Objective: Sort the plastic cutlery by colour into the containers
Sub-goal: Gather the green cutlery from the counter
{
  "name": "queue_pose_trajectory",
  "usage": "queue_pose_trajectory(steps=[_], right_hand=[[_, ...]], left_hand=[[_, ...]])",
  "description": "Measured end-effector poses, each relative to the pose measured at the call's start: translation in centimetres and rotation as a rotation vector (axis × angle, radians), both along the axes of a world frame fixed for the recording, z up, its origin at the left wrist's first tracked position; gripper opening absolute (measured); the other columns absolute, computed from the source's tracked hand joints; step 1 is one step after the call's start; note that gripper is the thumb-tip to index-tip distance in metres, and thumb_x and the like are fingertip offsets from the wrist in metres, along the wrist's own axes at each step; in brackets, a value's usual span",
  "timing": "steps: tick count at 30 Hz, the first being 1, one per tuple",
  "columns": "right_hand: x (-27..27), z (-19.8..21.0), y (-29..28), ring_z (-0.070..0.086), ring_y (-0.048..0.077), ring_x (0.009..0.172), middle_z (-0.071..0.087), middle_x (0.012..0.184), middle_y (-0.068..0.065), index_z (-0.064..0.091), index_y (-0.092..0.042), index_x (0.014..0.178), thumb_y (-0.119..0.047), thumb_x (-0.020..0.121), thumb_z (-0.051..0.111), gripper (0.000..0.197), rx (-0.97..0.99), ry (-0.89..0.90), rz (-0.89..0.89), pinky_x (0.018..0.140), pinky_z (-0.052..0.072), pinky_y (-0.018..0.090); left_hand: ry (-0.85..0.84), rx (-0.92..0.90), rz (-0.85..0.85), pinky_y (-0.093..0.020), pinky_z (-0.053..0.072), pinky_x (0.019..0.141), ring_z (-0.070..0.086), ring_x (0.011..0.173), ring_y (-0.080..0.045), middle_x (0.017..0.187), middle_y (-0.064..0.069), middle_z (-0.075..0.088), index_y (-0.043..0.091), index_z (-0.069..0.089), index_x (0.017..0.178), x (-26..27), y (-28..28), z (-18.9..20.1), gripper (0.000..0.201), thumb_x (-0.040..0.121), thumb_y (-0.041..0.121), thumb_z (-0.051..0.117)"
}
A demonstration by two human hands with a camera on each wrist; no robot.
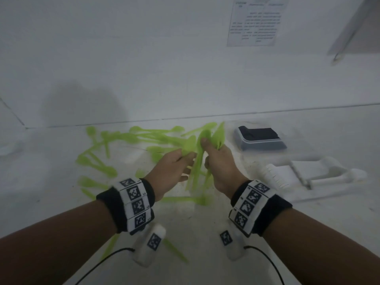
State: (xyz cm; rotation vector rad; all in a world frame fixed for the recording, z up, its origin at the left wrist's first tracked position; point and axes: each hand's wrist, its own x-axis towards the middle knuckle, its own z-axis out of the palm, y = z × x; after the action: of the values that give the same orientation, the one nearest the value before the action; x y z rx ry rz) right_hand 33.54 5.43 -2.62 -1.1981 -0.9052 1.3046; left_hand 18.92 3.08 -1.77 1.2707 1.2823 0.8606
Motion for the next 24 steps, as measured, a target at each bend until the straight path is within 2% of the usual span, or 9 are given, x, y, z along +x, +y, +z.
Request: queue_pose_trajectory(steps=[4, 7, 9, 12, 14, 16, 19, 22, 24], right_hand=[[1.0, -0.6, 1.6, 0.034, 0.012, 0.049, 0.062, 0.086, 0.010, 0.071, -0.014, 0.086, -0.029, 0.102, 0.064, 0.023, -0.021, 0.031, -0.108, 0.051, 0.032, 0.027], [0.3, -0.6, 0.9, 0.036, 0.012, 0.053, 0.061, 0.088, 0.013, 0.073, -0.005, 0.101, -0.032, 0.101, 0.066, 0.029, 0.019, 0.004, 0.049, 0.052, 0.032, 0.027], [-0.7, -0.6, 0.3, 0.044, 0.007, 0.053, 0.066, 0.079, 0.002, 0.075, -0.009, 0.101, -0.027, 0.102, 0.064, 0.021, 0.054, -0.037, 0.116, 0.052, 0.037, 0.023], [-2.0, -0.9, -0.3, 0.060, 0.010, 0.066, 0.066, 0.075, -0.002, 0.075, -0.012, 0.099, -0.023, 0.103, 0.063, 0.017, 0.083, 0.014, 0.081, 0.059, 0.049, 0.025], [-2.0, -0.7, -0.3, 0.064, 0.010, 0.066, 0.068, 0.075, -0.002, 0.074, -0.009, 0.100, -0.021, 0.103, 0.062, 0.016, 0.055, 0.095, 0.017, 0.057, 0.051, 0.024], [-1.7, -0.4, -0.4, 0.057, 0.004, 0.053, 0.064, 0.066, -0.008, 0.072, -0.012, 0.097, -0.019, 0.103, 0.063, 0.013, 0.010, 0.150, 0.009, 0.049, 0.046, 0.019], [-1.6, -0.7, -0.5, 0.045, 0.009, 0.050, 0.060, 0.067, -0.004, 0.074, -0.016, 0.090, -0.022, 0.099, 0.069, 0.013, -0.044, 0.209, 0.042, 0.050, 0.039, 0.023], [-1.9, -1.1, -0.6, 0.057, 0.026, 0.072, 0.067, 0.088, 0.010, 0.079, -0.006, 0.098, -0.030, 0.094, 0.076, 0.024, -0.081, 0.236, 0.038, 0.065, 0.049, 0.033], [-2.2, -0.8, -0.8, 0.066, 0.028, 0.085, 0.071, 0.097, 0.015, 0.075, 0.002, 0.110, -0.032, 0.094, 0.076, 0.038, -0.090, 0.262, 0.067, 0.073, 0.055, 0.036]], left_hand=[[0.043, 0.007, 0.067, -0.032, 0.041, 0.063, 0.043, 0.062, -0.012, 0.087, -0.006, 0.049, 0.019, 0.049, 0.132, -1.5, 0.5, 0.2, 0.030, 0.108, 0.035, 0.044], [-0.018, -0.017, 0.105, -0.030, 0.032, 0.058, 0.032, 0.058, -0.012, 0.089, -0.009, 0.040, 0.041, 0.029, 0.135, -1.5, 1.1, 0.8, 0.030, 0.106, 0.040, 0.038], [-0.014, 0.021, 0.083, -0.030, 0.033, 0.059, 0.035, 0.059, -0.013, 0.089, -0.008, 0.042, 0.035, 0.037, 0.131, -0.8, 1.3, 1.3, 0.025, 0.107, 0.040, 0.036], [-0.040, 0.048, 0.048, -0.034, 0.045, 0.068, 0.046, 0.071, -0.015, 0.094, -0.006, 0.050, 0.016, 0.049, 0.118, 0.3, 1.1, 1.7, 0.020, 0.105, 0.029, 0.041], [-0.080, 0.027, 0.025, -0.038, 0.051, 0.084, 0.053, 0.084, -0.016, 0.098, -0.003, 0.054, 0.016, 0.053, 0.119, 0.7, 0.9, 1.7, 0.020, 0.102, 0.023, 0.044], [-0.082, 0.045, 0.007, -0.038, 0.050, 0.093, 0.055, 0.089, -0.012, 0.099, 0.004, 0.056, 0.020, 0.056, 0.117, 0.8, 0.8, 1.5, 0.018, 0.102, 0.022, 0.046], [-0.032, 0.105, 0.018, -0.034, 0.048, 0.090, 0.055, 0.091, -0.008, 0.095, 0.011, 0.057, 0.022, 0.060, 0.109, 0.5, 0.9, 1.4, 0.013, 0.104, 0.026, 0.049], [-0.003, 0.104, -0.004, -0.037, 0.050, 0.092, 0.057, 0.082, -0.003, 0.089, 0.013, 0.060, 0.021, 0.065, 0.104, 0.3, 0.8, 1.0, 0.015, 0.104, 0.027, 0.052], [0.006, 0.093, -0.035, -0.040, 0.051, 0.098, 0.056, 0.081, -0.005, 0.086, 0.007, 0.056, 0.017, 0.059, 0.095, 0.4, 0.4, 0.7, 0.014, 0.103, 0.026, 0.052]])
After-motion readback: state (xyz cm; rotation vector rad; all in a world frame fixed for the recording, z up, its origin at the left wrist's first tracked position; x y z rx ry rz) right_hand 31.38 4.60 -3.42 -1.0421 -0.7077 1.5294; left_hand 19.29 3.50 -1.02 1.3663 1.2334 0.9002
